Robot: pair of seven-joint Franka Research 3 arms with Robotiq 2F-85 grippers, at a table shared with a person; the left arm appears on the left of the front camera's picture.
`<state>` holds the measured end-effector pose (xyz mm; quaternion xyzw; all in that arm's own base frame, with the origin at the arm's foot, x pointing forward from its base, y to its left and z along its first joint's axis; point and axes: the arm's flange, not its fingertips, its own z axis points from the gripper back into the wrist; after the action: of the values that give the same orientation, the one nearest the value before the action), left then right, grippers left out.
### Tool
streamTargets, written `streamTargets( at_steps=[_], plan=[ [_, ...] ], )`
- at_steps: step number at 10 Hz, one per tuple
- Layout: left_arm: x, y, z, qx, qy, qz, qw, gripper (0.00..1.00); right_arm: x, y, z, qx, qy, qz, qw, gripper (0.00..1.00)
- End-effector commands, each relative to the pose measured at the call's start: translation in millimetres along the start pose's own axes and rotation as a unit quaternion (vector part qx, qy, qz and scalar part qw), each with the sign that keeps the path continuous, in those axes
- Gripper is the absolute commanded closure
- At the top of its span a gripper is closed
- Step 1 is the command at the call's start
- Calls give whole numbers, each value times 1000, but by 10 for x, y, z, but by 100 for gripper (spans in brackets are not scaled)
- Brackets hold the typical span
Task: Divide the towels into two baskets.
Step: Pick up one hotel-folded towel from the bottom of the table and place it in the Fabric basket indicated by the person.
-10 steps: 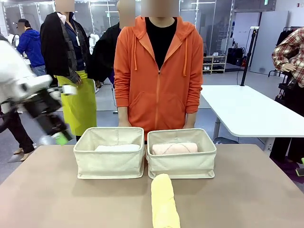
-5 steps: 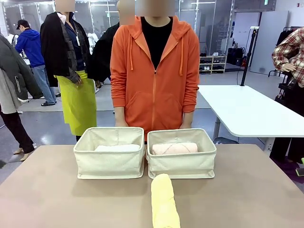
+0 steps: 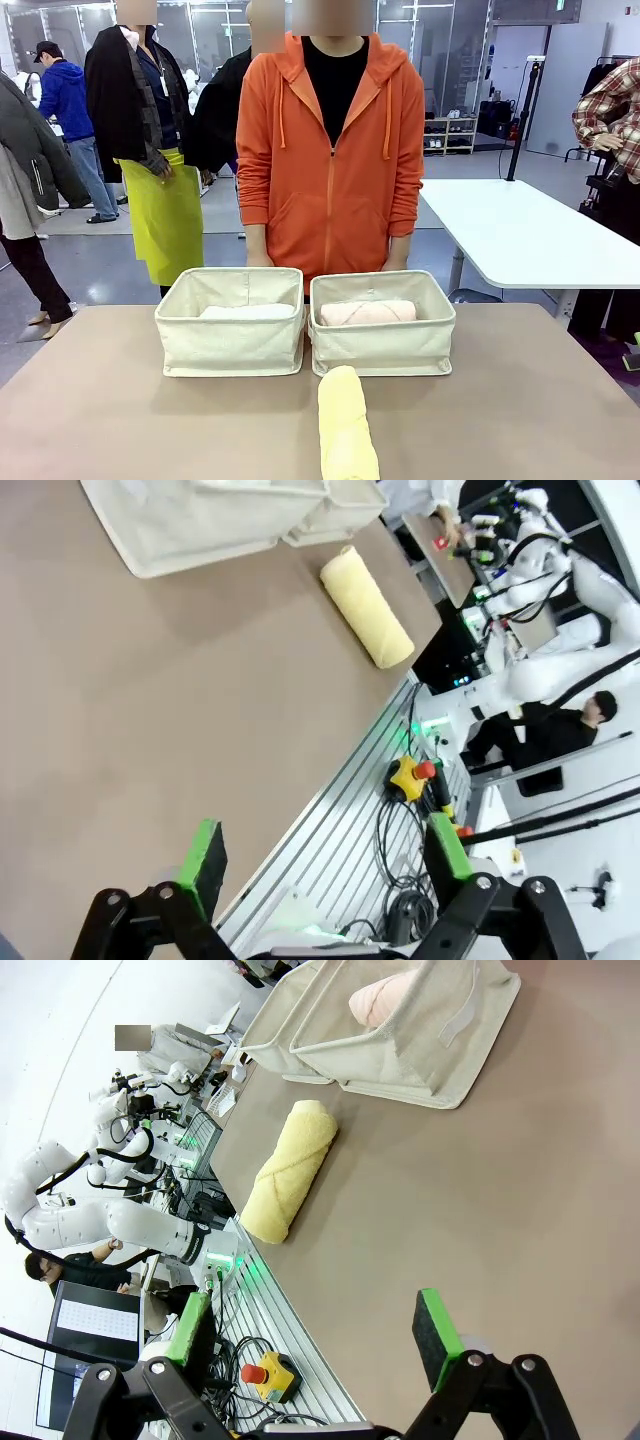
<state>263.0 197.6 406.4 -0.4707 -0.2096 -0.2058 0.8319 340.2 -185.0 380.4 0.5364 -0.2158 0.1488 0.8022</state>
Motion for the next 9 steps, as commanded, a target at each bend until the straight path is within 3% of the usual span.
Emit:
streamTargets(
  at_steps=[1,9],
  plan=[
    [88,-86,13,4,4,-16,1000,0,3,35,17,-1,5,-5,1000,0],
    [88,-86,13,4,4,-16,1000,0,3,35,17,-1,5,-5,1000,0]
  ],
)
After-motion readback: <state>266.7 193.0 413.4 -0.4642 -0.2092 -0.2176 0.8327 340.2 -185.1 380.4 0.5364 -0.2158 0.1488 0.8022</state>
